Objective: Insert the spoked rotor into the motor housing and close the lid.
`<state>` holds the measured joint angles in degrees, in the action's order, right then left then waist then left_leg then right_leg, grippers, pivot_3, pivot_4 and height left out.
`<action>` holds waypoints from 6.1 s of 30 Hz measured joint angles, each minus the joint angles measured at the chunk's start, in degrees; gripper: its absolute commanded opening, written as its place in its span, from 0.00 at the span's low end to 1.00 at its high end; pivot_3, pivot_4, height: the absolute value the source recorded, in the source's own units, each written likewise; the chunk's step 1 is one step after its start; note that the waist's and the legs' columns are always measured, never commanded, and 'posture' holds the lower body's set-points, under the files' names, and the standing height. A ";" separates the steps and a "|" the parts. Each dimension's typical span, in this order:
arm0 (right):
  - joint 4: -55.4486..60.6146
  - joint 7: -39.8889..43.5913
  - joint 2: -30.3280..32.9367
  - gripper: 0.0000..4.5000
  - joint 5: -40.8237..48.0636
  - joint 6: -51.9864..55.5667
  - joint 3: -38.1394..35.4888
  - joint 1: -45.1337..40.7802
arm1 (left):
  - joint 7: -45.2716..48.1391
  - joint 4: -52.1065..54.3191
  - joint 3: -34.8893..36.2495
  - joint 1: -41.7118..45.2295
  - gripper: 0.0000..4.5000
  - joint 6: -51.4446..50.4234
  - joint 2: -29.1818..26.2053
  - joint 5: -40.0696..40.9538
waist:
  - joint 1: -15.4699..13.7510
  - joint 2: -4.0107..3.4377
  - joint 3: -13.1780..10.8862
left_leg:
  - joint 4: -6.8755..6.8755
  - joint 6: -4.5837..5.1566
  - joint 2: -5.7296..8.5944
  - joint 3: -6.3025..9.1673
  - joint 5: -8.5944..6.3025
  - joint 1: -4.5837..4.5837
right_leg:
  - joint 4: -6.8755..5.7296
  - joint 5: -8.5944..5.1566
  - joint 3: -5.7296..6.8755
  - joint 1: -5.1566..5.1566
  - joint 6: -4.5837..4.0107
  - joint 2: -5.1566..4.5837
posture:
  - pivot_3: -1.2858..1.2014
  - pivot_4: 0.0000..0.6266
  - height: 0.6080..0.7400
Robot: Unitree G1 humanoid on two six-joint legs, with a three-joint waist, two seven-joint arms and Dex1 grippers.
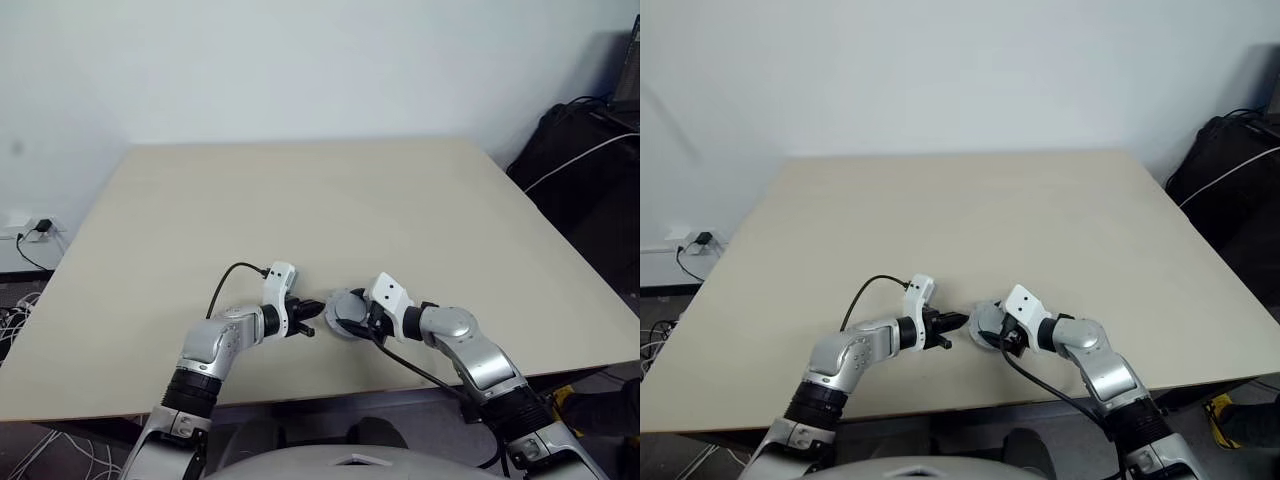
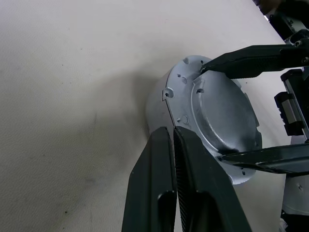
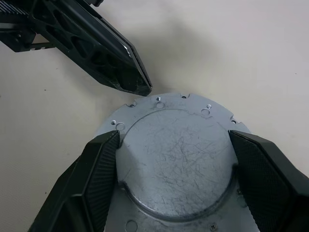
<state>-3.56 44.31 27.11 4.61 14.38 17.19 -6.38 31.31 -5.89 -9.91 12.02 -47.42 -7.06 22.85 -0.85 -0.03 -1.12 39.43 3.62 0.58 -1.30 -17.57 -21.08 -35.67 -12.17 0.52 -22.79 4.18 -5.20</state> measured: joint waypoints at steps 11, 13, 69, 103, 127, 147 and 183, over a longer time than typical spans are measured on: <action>0.09 0.16 0.06 0.73 0.00 0.02 0.24 -0.16 | -0.05 -0.12 1.42 1.01 0.04 1.20 2.38 0.69 | 0.00 0.00 0.00 | -0.07 0.01 0.02 0.05 0.01 -0.06 | 0.08 0.07 0.06 -0.03 -0.12 -0.01 | 0.52 0.00 1.00; 0.08 0.21 0.07 0.73 0.00 0.02 0.24 -0.17 | -0.21 -0.59 0.81 1.37 0.04 0.07 2.28 0.21 | 0.02 0.00 0.00 | -0.07 0.13 0.03 0.05 0.07 -0.06 | 0.11 0.07 0.06 -0.02 -0.12 0.00 | 0.52 0.00 1.00; 20.74 -23.94 -16.75 0.99 23.92 34.87 -21.76 16.38 | -0.08 -0.99 -3.44 2.92 0.04 -0.62 4.11 -2.20 | -1.34 -0.49 0.43 | -0.29 0.45 0.48 0.41 -0.13 -0.94 | 0.79 0.14 0.19 -0.57 -0.21 -0.46 | 0.52 0.00 1.00; 15.58 -28.51 -24.54 0.28 51.63 57.11 -40.71 15.80 | -0.95 -0.90 -1.87 2.55 0.04 -0.56 2.96 -3.10 | 0.02 -0.94 0.73 | -0.29 0.50 0.49 0.32 -0.10 -0.69 | 0.70 0.14 0.13 -0.36 -0.20 -0.22 | 0.52 0.00 1.00; 15.55 -31.55 -26.79 0.28 54.33 52.46 -40.12 17.07 | -11.33 14.66 8.42 -15.34 0.04 17.58 10.28 -1.89 | 0.06 -0.98 0.69 | -0.34 0.46 0.27 0.23 -0.13 -0.80 | 0.69 0.15 -0.02 -0.61 -0.19 -0.37 | 0.52 0.00 1.00; 13.06 -34.80 -28.03 0.28 59.38 50.16 -41.09 13.72 | -13.73 18.03 16.85 -31.53 0.32 11.42 11.06 38.87 | 0.17 -0.87 0.23 | -0.30 0.50 0.36 0.16 -0.13 -0.97 | 0.73 0.13 0.04 -0.72 -0.18 -0.12 | 0.52 0.00 1.00; 13.49 -38.37 -26.98 0.27 66.77 48.47 -28.26 10.00 | -12.47 8.18 12.53 -27.01 1.00 7.98 10.66 57.17 | 1.56 -0.84 0.16 | -0.25 0.49 0.35 0.09 -0.09 -0.85 | 0.70 0.14 -0.19 -0.60 -0.18 0.13 | 0.52 0.00 1.00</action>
<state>9.93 5.94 0.14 71.38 62.86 -11.07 3.62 18.83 2.29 2.61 -14.99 -39.44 3.60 80.02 0.70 -0.87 -0.95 39.18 4.11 0.93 -1.22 -17.66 -21.93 -34.97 -12.02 0.33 -23.39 3.99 -5.07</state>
